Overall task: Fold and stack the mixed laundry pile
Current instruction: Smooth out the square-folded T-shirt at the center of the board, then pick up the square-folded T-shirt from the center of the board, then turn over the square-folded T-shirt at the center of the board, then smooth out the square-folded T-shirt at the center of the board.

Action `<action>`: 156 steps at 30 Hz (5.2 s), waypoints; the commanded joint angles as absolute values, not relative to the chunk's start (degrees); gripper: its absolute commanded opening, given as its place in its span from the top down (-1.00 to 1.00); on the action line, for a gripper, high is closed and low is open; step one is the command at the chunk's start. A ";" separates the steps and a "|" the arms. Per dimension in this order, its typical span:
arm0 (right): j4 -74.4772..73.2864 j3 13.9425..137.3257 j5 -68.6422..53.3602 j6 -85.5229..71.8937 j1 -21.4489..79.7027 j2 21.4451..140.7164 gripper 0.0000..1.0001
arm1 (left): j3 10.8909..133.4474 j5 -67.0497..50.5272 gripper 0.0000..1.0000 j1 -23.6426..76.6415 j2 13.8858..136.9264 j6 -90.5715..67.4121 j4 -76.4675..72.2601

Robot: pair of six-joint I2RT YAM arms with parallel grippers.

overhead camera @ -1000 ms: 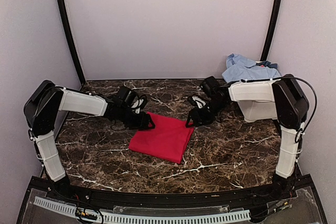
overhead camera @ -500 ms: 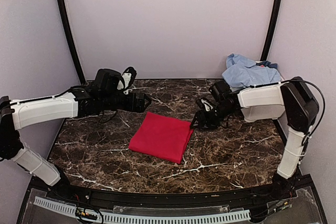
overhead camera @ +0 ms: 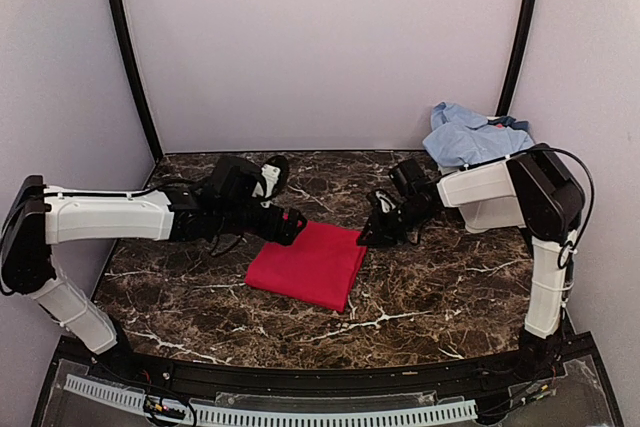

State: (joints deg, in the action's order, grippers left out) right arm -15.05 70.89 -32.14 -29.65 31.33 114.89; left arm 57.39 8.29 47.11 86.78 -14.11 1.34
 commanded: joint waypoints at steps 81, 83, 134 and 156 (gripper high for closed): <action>-18.74 66.44 -29.30 -31.38 17.45 88.03 -0.94 | 100.85 16.53 1.00 69.00 111.77 -21.55 23.33; -20.75 66.32 -28.66 -29.63 14.87 85.71 -0.95 | 103.90 10.97 1.00 68.81 111.52 -21.16 23.66; -20.84 62.44 -38.59 -23.60 15.51 82.47 -0.89 | 59.22 -11.13 -0.77 11.47 91.17 -30.68 4.56; 4.47 63.88 -35.87 -39.03 43.87 107.10 0.17 | 52.82 -17.08 -0.51 21.94 86.56 -31.65 14.89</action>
